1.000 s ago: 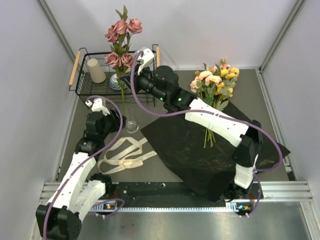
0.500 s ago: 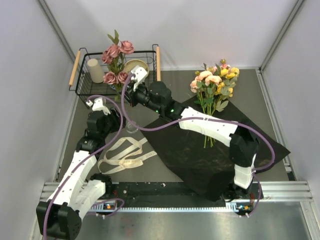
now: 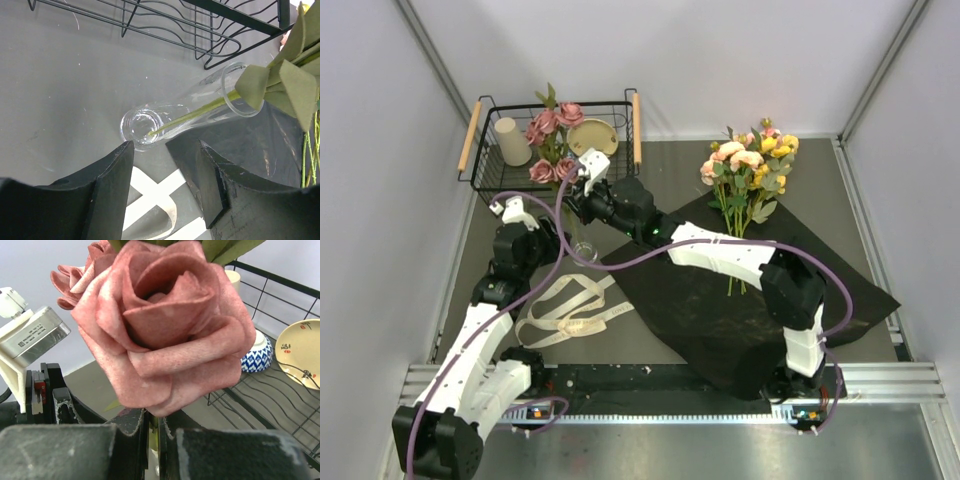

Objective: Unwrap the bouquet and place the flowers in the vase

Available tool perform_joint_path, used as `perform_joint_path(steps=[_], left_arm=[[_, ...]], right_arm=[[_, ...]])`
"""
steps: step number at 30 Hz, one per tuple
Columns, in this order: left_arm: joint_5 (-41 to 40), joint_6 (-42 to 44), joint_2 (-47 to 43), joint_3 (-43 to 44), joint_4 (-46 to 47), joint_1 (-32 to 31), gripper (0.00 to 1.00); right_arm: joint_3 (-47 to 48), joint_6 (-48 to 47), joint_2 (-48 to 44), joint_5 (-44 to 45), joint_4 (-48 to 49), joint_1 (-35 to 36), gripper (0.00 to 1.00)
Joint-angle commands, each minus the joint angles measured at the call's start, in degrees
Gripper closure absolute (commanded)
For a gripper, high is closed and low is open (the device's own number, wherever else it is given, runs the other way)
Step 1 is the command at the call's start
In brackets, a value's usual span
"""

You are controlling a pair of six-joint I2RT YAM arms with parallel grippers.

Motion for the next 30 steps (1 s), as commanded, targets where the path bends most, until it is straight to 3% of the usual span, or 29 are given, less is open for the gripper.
perform_joint_path(steps=[1,13,16,19,20,22,23,26,30], left_arm=[[-0.1,-0.47,-1.47,-0.95,0.72,0.31,0.42],[0.42,-0.65,-2.62,-1.12,0.19,0.31,0.4],[0.42,-0.56,-3.23,-1.21,-0.34,0.31,0.39],[0.42,0.06,-3.76,-0.86,-1.13,0.31,0.37],[2.08,0.32,-3.85,-0.68,-1.91,0.31,0.34],[2.62,1.02,-4.46,0.02,-2.45,0.31,0.32],[2.8,1.2,-4.64,0.28,-2.8,0.31,0.3],[4.81,1.55,-5.17,1.77,-3.24,0.31,0.28],[8.33,1.73,-4.73,3.27,-3.41,0.31,0.28]], right_arm=[[-1.12,0.6,0.42,1.64,5.16,0.85,1.0],[-0.33,1.57,-0.02,2.7,2.35,0.85,0.73],[0.81,2.18,-0.37,3.13,-0.36,0.76,0.62],[2.91,4.46,-1.42,5.85,-6.84,0.85,0.41],[3.45,5.08,-2.64,6.64,-8.79,0.76,0.27],[3.89,6.93,-4.4,8.06,-13.19,0.85,0.18],[3.37,7.28,-6.68,7.8,-15.82,0.85,0.04],[-0.58,7.81,-13.87,7.09,-19.69,0.85,0.01],[-9.45,7.47,-24.67,12.7,-25.5,0.41,0.01]])
